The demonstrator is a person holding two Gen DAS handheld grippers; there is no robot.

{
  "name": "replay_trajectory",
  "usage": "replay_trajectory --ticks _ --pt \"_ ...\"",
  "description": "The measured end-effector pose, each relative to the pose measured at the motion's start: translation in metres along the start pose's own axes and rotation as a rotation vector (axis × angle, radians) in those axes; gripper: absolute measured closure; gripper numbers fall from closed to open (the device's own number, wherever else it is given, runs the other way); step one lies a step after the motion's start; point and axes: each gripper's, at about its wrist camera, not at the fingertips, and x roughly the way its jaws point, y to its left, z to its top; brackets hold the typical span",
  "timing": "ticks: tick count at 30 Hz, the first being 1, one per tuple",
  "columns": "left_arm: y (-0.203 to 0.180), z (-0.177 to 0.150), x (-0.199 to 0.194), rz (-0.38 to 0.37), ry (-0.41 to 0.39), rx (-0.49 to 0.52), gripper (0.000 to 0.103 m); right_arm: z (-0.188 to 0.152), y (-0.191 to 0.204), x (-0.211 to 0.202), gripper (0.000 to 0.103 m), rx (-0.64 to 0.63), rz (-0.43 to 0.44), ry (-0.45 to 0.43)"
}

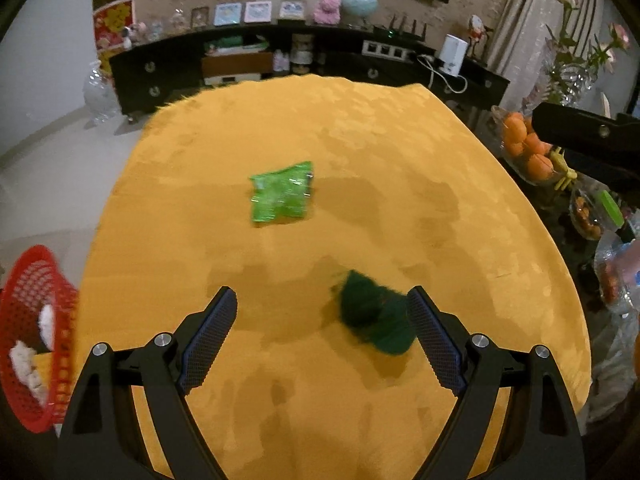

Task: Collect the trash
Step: 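Grasp the dark green knitted item with the left tool while the right tool grasps the green snack bag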

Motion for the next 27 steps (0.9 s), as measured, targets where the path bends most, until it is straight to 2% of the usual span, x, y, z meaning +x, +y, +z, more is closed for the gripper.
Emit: replay_trajectory --ticks 7,9,10,15,21,24,27 --pt "-0.021 0.001 0.035 -0.066 0.055 -0.005 0.023 -0.003 -0.012 0.008 0.022 0.018 -0.009 0.025" --pt "-0.024 -0.001 0.042 -0.066 0.077 0.009 0.041 -0.004 -0.016 0.01 0.022 0.023 -0.014 0.032" --pt "-0.025 -0.002 0.045 -0.067 0.087 0.012 0.046 -0.004 -0.018 0.01 0.022 0.025 -0.015 0.034" --pt "-0.023 -0.005 0.047 -0.071 0.085 0.0 0.054 -0.005 -0.026 0.013 0.022 0.037 -0.028 0.04" --pt "-0.015 -0.002 0.036 -0.065 0.064 -0.005 0.056 -0.004 -0.022 0.019 0.022 0.023 -0.026 0.05" --pt "0.0 0.003 0.02 -0.052 0.034 -0.031 0.056 -0.004 -0.015 0.025 0.022 0.018 -0.022 0.057" --pt "0.021 0.009 -0.006 -0.008 -0.022 -0.062 0.056 -0.004 -0.008 0.034 0.022 0.017 -0.003 0.072"
